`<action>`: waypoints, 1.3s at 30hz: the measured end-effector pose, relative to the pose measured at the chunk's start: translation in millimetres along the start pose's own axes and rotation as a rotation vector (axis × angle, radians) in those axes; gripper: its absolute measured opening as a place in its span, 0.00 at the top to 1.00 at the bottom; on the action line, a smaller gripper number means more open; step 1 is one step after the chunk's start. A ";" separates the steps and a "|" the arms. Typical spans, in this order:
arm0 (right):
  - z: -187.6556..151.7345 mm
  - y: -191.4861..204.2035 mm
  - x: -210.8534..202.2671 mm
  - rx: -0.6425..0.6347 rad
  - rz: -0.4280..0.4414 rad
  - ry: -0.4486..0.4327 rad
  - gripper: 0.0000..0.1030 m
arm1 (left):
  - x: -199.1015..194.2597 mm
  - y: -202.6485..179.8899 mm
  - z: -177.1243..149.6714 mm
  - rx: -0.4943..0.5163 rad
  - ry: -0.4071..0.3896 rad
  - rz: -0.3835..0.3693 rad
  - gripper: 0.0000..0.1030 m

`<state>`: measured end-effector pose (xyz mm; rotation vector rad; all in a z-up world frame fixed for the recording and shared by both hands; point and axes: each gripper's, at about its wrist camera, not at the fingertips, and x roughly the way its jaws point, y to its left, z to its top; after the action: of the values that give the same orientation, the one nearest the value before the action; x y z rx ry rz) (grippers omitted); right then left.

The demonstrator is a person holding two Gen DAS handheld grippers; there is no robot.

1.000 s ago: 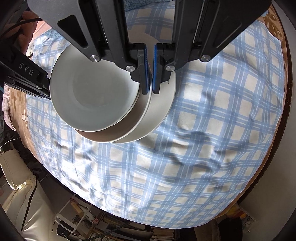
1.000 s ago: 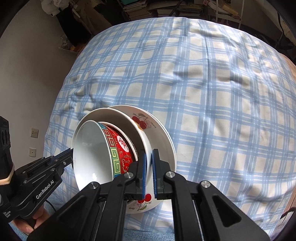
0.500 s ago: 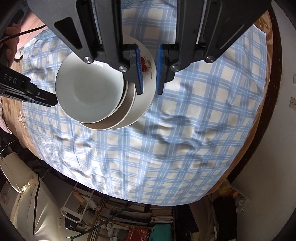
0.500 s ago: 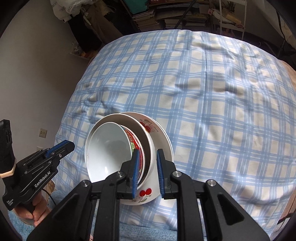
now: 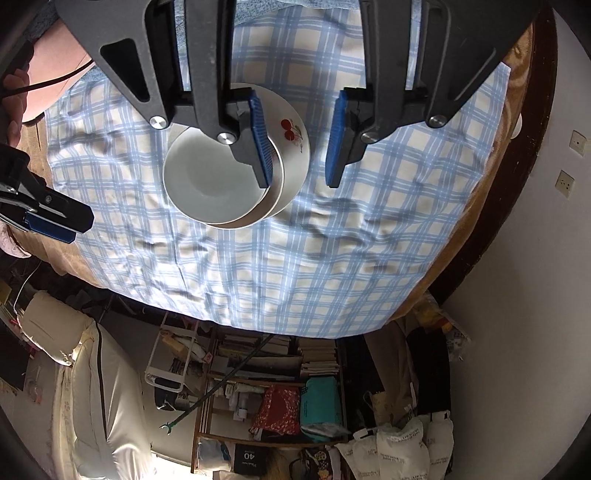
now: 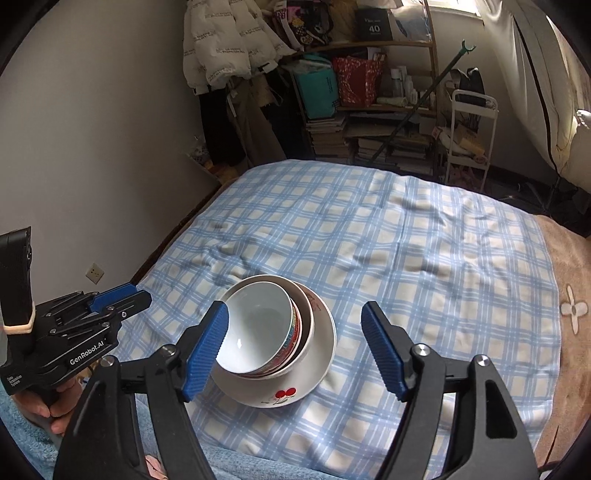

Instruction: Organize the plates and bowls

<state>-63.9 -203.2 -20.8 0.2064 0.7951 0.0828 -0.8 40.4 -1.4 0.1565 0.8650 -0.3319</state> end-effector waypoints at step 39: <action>-33.8 18.2 -42.8 -0.100 -0.121 -0.346 0.00 | -69.5 19.0 -32.5 -0.054 -0.357 0.196 0.06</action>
<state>-117.9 -186.7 -10.0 0.0743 0.4558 -0.0277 -59.3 82.4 31.2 0.1257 0.4993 -0.1453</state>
